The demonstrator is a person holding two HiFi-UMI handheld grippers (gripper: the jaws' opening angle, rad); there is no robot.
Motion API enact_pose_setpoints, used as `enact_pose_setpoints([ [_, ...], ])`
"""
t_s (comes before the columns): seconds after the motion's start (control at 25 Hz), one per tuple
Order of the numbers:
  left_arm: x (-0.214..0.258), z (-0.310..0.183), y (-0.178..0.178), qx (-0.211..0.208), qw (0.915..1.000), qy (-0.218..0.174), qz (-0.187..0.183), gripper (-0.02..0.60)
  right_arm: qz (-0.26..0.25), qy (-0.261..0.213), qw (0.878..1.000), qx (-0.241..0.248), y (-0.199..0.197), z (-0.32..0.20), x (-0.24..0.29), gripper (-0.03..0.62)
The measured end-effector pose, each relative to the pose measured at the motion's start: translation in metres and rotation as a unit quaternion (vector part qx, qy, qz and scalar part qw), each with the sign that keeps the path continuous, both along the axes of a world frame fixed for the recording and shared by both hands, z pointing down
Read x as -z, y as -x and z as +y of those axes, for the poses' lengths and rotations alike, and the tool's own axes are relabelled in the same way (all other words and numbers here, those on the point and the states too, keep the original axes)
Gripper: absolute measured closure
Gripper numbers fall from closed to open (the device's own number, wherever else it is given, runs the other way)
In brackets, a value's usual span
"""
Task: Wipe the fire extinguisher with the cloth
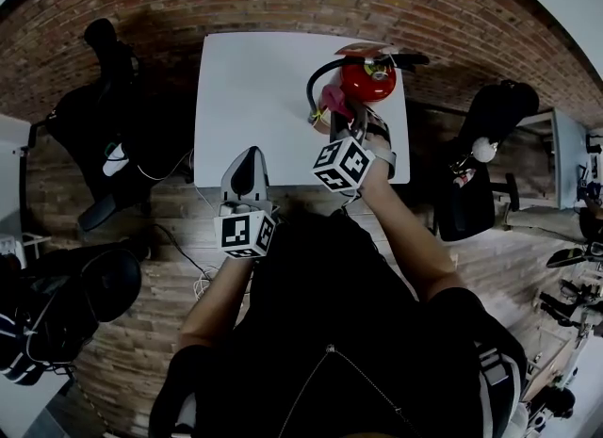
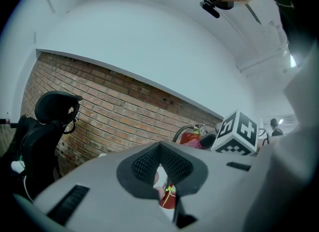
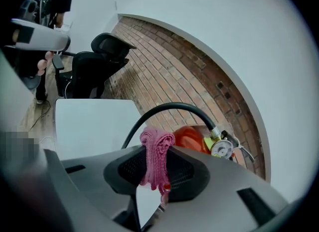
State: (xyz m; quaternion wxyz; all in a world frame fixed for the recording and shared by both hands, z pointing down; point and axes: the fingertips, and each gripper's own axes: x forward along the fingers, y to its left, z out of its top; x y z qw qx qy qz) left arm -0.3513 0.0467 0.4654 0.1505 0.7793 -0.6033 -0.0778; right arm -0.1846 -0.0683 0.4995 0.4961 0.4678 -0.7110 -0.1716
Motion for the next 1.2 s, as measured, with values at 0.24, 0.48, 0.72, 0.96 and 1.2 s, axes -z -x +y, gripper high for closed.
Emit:
enact_pose_setpoints([
  [0.24,0.000,-0.002,-0.001,0.000,1.0000,-0.001,0.001,0.571,-0.010,-0.031,0.999,0.004,0.002,-0.002,0.029,0.487],
  [0.48,0.005,0.001,-0.002,-0.001,1.0000,-0.004,0.000,0.571,-0.015,-0.067,0.998,0.013,0.005,-0.001,0.057,0.487],
  [0.72,0.007,-0.003,-0.004,-0.002,1.0000,-0.004,0.001,0.571,0.032,-0.168,0.984,0.051,0.009,-0.008,0.093,0.487],
  [0.96,0.007,-0.006,-0.011,-0.012,0.9999,-0.004,-0.002,0.571,0.064,-0.161,0.983,0.059,-0.001,-0.009,0.075,0.487],
  [1.2,0.011,-0.012,-0.027,-0.019,0.9997,-0.007,-0.013,0.571,0.056,-0.162,0.983,0.071,-0.013,-0.002,0.070,0.487],
])
